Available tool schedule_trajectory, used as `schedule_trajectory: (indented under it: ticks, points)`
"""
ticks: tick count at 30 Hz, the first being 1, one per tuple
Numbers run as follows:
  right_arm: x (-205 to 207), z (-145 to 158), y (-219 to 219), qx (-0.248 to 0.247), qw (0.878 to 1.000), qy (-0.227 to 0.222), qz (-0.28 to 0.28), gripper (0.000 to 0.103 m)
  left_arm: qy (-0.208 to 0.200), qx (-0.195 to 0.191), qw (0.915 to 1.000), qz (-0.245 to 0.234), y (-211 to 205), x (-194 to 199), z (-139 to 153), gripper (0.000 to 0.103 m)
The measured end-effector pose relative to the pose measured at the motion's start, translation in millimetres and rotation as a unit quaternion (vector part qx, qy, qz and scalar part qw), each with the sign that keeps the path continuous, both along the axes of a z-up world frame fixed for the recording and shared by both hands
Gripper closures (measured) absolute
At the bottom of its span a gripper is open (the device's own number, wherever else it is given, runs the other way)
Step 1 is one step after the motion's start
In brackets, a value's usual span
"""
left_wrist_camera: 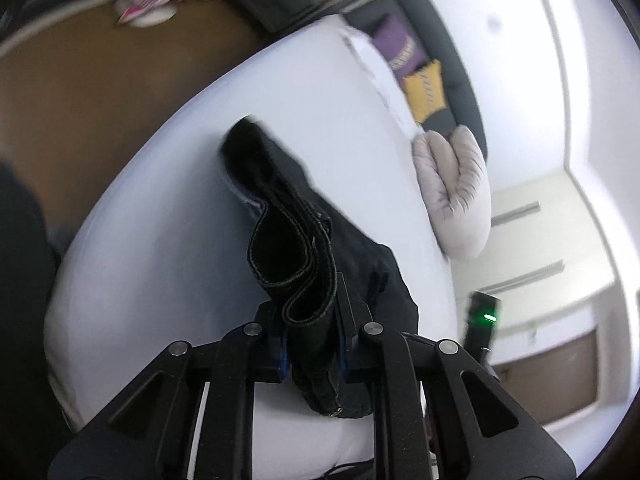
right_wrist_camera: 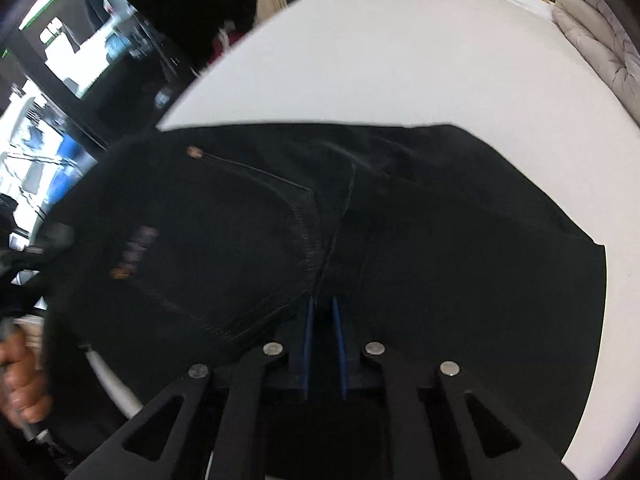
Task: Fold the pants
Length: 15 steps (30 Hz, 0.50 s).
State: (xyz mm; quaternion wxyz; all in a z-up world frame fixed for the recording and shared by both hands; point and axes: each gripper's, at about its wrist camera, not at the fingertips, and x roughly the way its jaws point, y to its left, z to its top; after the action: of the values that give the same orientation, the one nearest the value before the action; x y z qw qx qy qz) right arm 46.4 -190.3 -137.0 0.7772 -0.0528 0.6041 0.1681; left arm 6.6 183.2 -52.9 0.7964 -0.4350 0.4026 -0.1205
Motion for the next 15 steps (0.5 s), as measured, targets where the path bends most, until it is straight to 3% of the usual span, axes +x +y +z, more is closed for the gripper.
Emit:
schedule_trajectory:
  ticks: [5,8,10,11,12,13,14,15]
  points:
    - [-3,-10,-3,-0.002,1.000,-0.005,-0.005,0.090,-0.068,0.081,0.9927,-0.058,-43,14,50,0.089]
    - [-3,-14,-18,0.040,0.999,0.001,-0.021,0.090,-0.103,0.129,0.9809,-0.102,-83,21,73,0.089]
    - [-1,-12,-41,0.109,0.993,0.011,-0.042,0.090,-0.122,0.157,0.9708,-0.135,-116,27,84,0.089]
    - [0,-10,-54,0.147,0.987,0.018,-0.060,0.088,-0.130,0.167,0.9656,-0.152,-130,27,87,0.089]
    - [0,-5,-80,0.208,0.973,0.021,-0.097,0.086,-0.140,0.182,0.9587,-0.168,-147,28,93,0.089]
    - [-2,3,-108,0.264,0.955,0.004,-0.133,0.076,-0.149,0.201,0.9502,-0.185,-164,28,95,0.089]
    - [-5,10,-133,0.308,0.938,-0.012,-0.159,0.056,-0.153,0.214,0.9431,-0.203,-183,30,95,0.089]
    - [-8,14,-155,0.347,0.921,-0.019,-0.176,0.047,-0.153,0.220,0.9382,-0.219,-197,30,94,0.089]
